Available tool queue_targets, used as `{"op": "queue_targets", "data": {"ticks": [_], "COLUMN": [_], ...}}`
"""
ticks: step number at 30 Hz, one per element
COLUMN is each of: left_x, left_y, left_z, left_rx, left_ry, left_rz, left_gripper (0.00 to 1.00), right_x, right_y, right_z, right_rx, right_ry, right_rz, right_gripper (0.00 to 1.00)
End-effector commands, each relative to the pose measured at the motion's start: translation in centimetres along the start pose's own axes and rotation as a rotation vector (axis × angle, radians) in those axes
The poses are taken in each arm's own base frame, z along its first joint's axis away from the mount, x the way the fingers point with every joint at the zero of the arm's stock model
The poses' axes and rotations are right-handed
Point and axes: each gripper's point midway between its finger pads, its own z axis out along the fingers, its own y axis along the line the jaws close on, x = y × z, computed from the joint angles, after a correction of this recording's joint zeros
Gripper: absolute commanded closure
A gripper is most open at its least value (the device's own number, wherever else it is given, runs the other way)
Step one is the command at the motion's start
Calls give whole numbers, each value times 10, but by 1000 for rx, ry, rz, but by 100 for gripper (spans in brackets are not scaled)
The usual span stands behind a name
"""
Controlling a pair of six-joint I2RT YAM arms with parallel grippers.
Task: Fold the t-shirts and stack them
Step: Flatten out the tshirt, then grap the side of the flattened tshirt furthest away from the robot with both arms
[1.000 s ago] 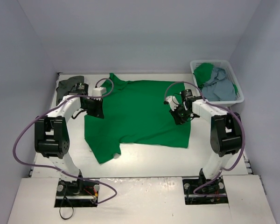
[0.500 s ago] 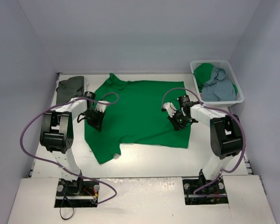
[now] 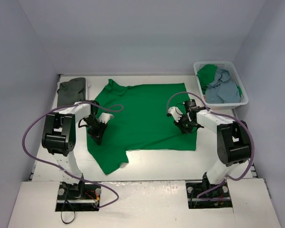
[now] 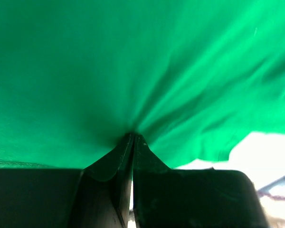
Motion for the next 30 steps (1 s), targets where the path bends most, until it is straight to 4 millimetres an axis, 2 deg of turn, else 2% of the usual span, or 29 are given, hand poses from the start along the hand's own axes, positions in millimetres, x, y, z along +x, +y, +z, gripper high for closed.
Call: {"op": "queue_targets", "data": {"ticks": [1, 6, 9, 10, 11, 12, 14, 16, 18, 21, 23, 25, 27, 29, 30], "left_x": [30, 28, 9, 3, -10, -16, -34, -46, -63, -87, -102, -119, -131, -148, -153], "left_y": [-25, -31, -33, -34, -34, -35, -36, -38, -39, -42, -39, -31, -25, -14, -9], "left_z": [-17, -37, -57, -66, -78, -85, -107, -122, -143, -168, -174, -182, -186, -191, -192], "left_rx": [79, 54, 26, 12, -8, -16, -43, -61, -86, -97, -111, -142, -164, -209, -225], "left_ry": [72, 34, -54, -89, -137, -161, -236, -286, -357, -452, -493, -533, -553, -574, -582], "left_rz": [56, 71, 84, 76, 86, 74, 85, 77, 87, 81, 81, 77, 70, 69, 72], "left_gripper": [100, 100, 100, 100, 100, 100, 100, 100, 100, 100, 100, 100, 100, 100, 100], "right_x": [70, 77, 68, 59, 51, 42, 23, 6, -16, -47, -64, -84, -103, -113, -119], "right_y": [19, 26, 22, 16, 13, 11, 1, -7, -19, -34, -41, -59, -88, -120, -135], "right_z": [-2, -7, -12, -17, -19, -25, -38, -52, -69, -89, -97, -107, -116, -121, -117], "right_rx": [-35, -34, -15, 5, 10, 22, 53, 89, 130, 168, 172, 208, 278, 368, 389], "right_ry": [243, 248, 217, 188, 160, 131, 71, 13, -55, -145, -196, -250, -308, -341, -341], "right_rz": [15, 9, 20, 19, 24, 33, 31, 23, 12, 6, 13, 28, 50, 81, 89], "right_gripper": [100, 100, 100, 98, 89, 86, 68, 66, 57, 55, 54, 54, 54, 53, 53]}}
